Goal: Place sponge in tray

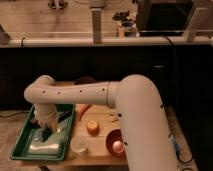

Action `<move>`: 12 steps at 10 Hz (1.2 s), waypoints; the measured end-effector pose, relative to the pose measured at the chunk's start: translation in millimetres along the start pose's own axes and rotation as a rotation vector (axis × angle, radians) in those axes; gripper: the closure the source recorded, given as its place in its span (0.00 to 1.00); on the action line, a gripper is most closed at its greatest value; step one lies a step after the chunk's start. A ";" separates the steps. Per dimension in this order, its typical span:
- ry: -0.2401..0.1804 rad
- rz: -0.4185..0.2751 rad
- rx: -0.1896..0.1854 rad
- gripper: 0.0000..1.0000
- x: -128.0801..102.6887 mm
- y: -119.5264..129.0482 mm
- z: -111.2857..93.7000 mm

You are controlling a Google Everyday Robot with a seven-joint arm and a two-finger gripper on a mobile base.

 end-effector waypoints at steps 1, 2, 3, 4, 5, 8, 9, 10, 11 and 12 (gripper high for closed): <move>-0.004 0.001 -0.003 0.20 0.4 -0.1 0.9; -0.006 0.003 -0.004 0.20 0.8 -0.5 1.7; -0.014 0.011 -0.002 0.20 1.7 -0.6 2.4; -0.027 0.018 0.004 0.20 4.0 0.2 2.5; -0.035 0.023 0.010 0.20 5.4 0.3 2.3; -0.050 0.050 -0.003 0.20 11.0 -2.1 3.8; -0.054 0.066 -0.009 0.20 14.6 -1.1 4.0; -0.056 0.068 -0.010 0.20 14.7 -0.9 4.1; -0.056 0.066 -0.011 0.20 14.2 -1.4 4.3; -0.055 0.065 -0.011 0.20 13.9 -1.9 4.5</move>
